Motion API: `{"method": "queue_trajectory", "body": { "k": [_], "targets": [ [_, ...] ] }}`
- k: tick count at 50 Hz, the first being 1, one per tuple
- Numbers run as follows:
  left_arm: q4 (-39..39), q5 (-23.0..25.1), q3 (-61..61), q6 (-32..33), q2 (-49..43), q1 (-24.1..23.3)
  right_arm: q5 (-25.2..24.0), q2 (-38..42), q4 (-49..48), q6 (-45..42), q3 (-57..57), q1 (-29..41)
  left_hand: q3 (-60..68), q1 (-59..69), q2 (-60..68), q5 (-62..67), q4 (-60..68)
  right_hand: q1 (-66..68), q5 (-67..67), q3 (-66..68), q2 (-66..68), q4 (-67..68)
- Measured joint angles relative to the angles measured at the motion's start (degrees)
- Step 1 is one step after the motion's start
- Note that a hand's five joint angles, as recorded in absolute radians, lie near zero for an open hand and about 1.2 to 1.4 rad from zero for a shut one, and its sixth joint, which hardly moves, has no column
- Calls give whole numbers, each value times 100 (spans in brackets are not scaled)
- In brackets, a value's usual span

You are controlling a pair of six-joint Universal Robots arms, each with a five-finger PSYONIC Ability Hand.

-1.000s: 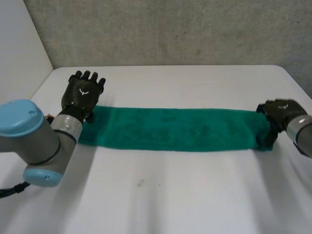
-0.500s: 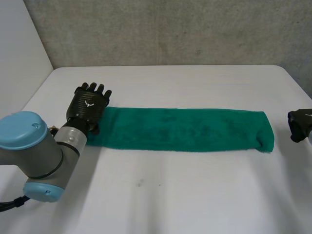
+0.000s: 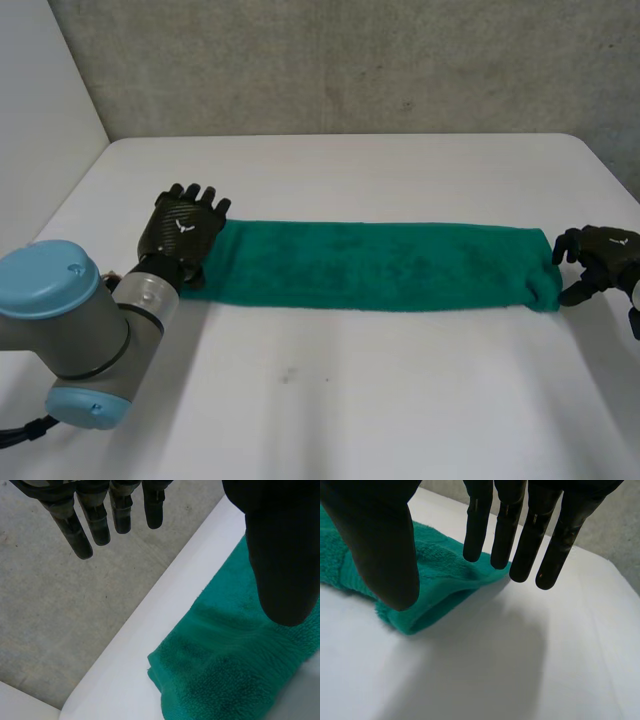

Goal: Fold the towel.

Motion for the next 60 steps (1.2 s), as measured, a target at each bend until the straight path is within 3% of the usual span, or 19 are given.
{"method": "queue_trajectory", "body": {
  "k": [21,22,24,26,30,35,40,50,60],
  "targets": [
    [-4,1,-5,-527,2,33,28,611,-74,246,-225,88,0,0,0,0,0,101,185,204,27,219],
    [-4,2,-5,-526,2,34,28,640,-74,249,-240,94,0,0,0,0,0,232,314,364,152,377],
    [-2,5,-5,-523,0,34,31,738,-79,260,-295,116,0,0,0,0,0,1392,1578,1787,1714,1802],
    [-2,6,-5,-521,-1,33,37,775,-83,265,-319,124,0,0,0,0,0,1535,1764,2005,1892,2021],
    [-3,5,-8,-516,-1,29,191,834,-141,274,-397,124,0,0,0,0,0,2164,2564,2873,2764,2923],
    [-9,-4,-20,-513,0,25,1051,778,-333,158,-555,83,0,0,0,0,0,2280,2814,3096,2964,3180],
    [-16,-9,-22,-513,1,27,1562,566,-409,-358,-776,-35,0,0,0,0,0,2280,2834,3097,2964,3181],
    [-35,-16,-29,-513,2,29,1657,424,-384,-1648,-1149,-261,0,0,0,0,0,2280,2885,3097,2964,3181],
    [-33,-14,-49,-514,16,51,1242,375,-408,-1621,-1916,1591,0,0,0,0,0,2296,2922,3097,2964,3184]
  ]
}}
